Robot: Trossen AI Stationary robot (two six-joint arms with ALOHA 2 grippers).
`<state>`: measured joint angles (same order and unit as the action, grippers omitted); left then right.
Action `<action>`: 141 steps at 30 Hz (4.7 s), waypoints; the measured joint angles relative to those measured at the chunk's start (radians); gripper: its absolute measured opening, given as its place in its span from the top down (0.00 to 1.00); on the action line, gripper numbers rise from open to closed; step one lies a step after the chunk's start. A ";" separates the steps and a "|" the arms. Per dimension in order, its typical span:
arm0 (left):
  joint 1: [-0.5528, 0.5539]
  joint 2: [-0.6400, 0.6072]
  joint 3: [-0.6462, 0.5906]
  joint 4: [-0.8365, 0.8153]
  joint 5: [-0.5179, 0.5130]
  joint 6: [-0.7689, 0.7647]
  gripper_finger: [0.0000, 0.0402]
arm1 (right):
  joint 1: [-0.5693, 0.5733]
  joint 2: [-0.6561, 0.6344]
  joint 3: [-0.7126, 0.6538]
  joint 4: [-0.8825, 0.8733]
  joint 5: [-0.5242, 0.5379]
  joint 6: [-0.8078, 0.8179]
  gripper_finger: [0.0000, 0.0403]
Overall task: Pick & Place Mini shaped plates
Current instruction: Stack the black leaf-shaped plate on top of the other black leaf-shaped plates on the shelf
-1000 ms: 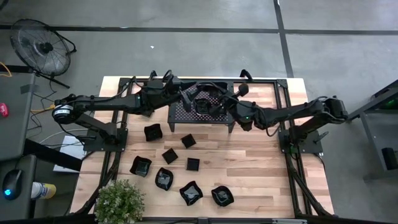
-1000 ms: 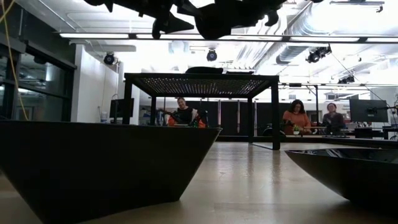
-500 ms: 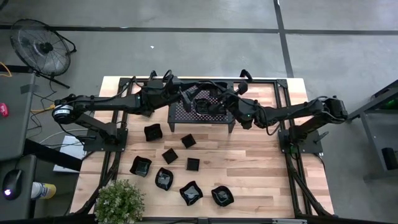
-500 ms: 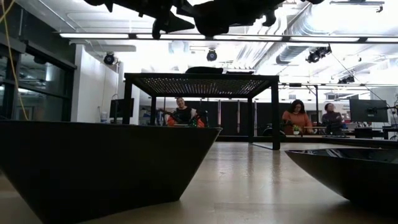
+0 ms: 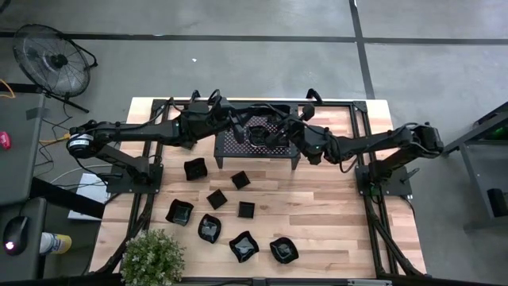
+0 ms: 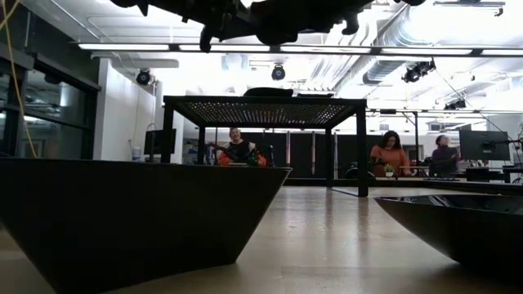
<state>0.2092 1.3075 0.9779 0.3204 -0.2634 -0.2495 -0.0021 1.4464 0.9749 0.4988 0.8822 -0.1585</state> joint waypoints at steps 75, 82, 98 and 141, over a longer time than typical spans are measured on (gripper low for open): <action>0.256 0.105 0.208 -0.804 0.653 -0.999 1.00 | 0.416 -0.544 0.000 -0.458 0.530 0.001 0.48; 0.226 0.161 0.208 -0.761 0.640 -1.049 1.00 | 0.465 -0.544 0.000 -0.466 0.532 0.027 0.48; 0.201 0.171 0.208 -0.765 0.596 -1.070 1.00 | 0.503 -0.544 0.000 -0.501 0.538 0.025 0.48; 0.203 0.103 0.208 -0.787 0.626 -1.001 0.76 | 0.509 -0.545 0.000 -0.521 0.537 0.028 0.48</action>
<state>0.4122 1.4101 1.1862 -0.4666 0.3623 -1.2506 0.5068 0.9016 0.9745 -0.0222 1.4189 -0.1308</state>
